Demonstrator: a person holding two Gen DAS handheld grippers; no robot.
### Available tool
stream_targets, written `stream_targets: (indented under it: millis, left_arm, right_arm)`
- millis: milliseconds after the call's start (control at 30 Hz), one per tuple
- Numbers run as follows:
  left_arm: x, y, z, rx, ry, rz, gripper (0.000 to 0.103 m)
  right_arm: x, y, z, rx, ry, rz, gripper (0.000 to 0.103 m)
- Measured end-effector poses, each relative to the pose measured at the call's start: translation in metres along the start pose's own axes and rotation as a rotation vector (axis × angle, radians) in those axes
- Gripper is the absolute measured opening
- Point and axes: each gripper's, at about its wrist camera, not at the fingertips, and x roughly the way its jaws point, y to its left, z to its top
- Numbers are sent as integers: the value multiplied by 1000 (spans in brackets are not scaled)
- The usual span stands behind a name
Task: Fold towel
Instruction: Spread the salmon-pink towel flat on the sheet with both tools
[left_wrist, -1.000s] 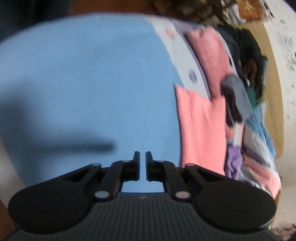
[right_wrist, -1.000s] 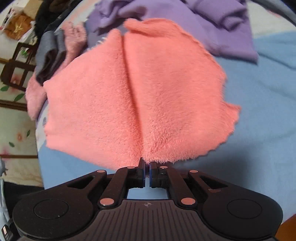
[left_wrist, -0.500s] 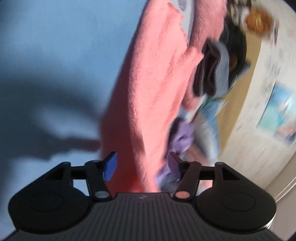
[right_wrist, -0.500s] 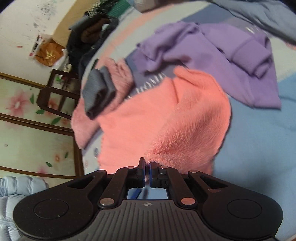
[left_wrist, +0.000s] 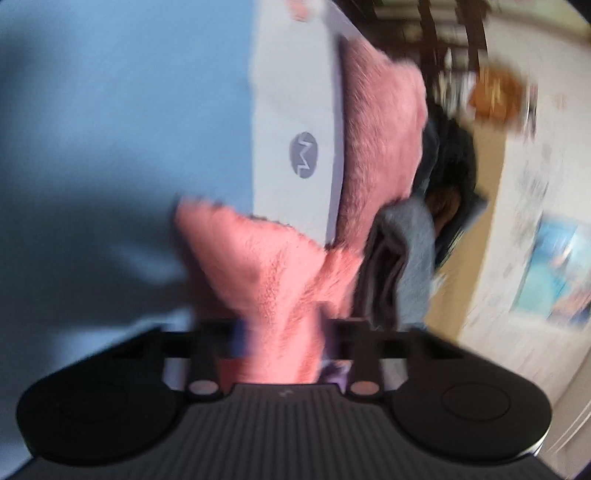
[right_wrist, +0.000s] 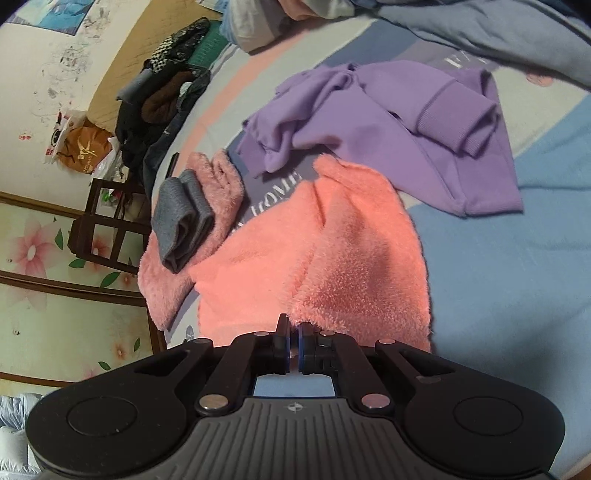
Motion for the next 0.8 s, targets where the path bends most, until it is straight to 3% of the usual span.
stream_targets:
  millis: [333,467,567,700,800]
  left_arm:
    - [-67,-66,17,286,-12,46,2]
    - [-79,-120,21,295,6,-27,2]
    - [-70,-183,21,322,-9,-60,2]
    - [-108,-244,8,404,-58,-138,2]
    - [-140,-270,0,466,-100,-166,2]
  right_arm:
    - [-6,26,24,-77,-34,11,4]
    - [-5,67,65,-154,-59,76,4]
    - [-14,116,95,-247,-104,125,4]
    - [-42,175,119,-380,-142,201,4]
    - [-58,196,119,-478,-108,225,4]
